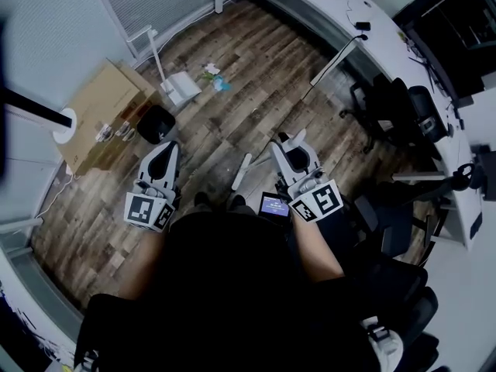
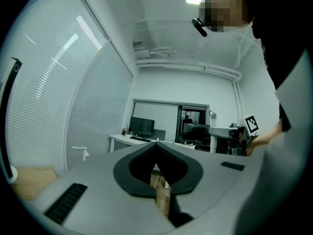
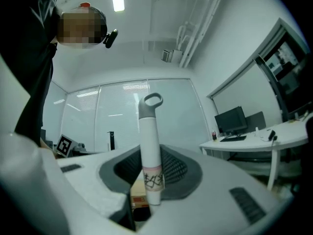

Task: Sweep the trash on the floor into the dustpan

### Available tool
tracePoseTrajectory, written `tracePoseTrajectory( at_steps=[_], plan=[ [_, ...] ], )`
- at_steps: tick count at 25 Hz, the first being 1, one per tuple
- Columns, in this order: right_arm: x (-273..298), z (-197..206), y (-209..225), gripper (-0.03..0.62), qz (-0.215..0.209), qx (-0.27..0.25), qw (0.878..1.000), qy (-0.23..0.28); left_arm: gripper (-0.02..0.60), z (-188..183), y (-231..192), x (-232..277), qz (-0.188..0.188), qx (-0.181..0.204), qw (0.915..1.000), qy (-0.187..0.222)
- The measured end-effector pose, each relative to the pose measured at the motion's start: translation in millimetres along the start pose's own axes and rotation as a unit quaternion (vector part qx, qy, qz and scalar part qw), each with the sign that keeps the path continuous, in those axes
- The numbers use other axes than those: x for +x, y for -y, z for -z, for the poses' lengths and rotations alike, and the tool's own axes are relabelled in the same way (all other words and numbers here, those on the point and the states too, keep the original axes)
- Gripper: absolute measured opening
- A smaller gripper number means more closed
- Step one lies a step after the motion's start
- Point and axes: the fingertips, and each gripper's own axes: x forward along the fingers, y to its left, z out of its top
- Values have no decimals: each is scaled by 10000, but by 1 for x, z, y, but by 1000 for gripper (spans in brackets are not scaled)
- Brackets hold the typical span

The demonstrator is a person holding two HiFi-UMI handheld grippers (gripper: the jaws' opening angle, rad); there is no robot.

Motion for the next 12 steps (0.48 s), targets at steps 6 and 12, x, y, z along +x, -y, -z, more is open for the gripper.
tracePoseTrajectory(
  at_steps=[6,12],
  plan=[
    [-10,1,5,94,102,-94,9999,-101,-5,-2,1,-1,-10,30,10000,-1],
    [-22,3,13,94,218,-86,9996,-156,-5,0,9,4,55,87,9999,-31]
  ],
)
